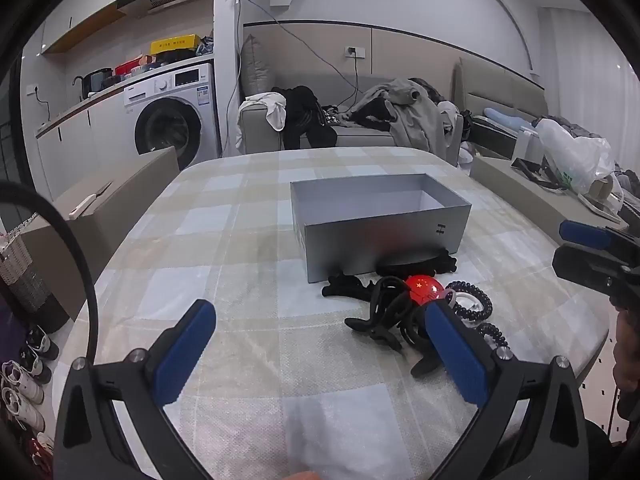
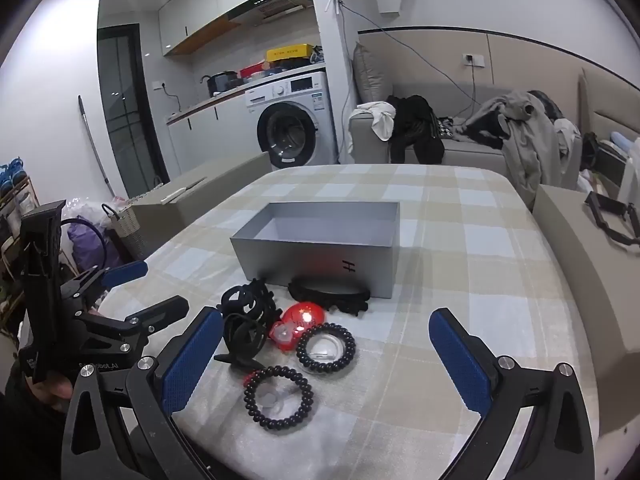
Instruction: Organize jewelry
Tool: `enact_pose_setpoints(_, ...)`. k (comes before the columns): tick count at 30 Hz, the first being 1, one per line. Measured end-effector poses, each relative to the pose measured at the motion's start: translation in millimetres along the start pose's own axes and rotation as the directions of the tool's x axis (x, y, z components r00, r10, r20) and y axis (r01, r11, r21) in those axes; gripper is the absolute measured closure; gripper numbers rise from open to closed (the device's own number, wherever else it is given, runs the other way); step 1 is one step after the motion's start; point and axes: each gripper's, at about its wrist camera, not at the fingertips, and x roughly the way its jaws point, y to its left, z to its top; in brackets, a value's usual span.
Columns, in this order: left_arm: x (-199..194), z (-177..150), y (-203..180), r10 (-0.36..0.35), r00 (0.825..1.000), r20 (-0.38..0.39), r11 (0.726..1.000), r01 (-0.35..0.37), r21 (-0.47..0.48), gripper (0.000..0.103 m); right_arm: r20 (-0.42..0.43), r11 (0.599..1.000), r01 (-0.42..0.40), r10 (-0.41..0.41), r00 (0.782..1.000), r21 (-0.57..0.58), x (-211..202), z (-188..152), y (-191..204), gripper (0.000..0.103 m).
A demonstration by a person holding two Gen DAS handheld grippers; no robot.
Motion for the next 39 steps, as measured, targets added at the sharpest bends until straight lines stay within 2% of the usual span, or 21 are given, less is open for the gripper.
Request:
enact_pose_setpoints(8,-8,0,7,0.005,1.000,-0.004,1.000,-0.005,-0.010,0.001,0.003,1.000,-0.004,0.004,1.000,0.004,-2,1,-3,0.000)
enact_pose_setpoints(14,3,0,4,0.007,1.000,-0.011,1.000,-0.007,-0.014,0.001,0.010,1.000,-0.004,0.004,1.000,0.009,-2,-2,-3,0.000)
enact_pose_setpoints(39,3,1,9,0.008,1.000,-0.005,1.000,-0.008,-0.025,0.001,0.017,1.000,-0.001,0.000,1.000,0.006,-5,-2,0,0.000)
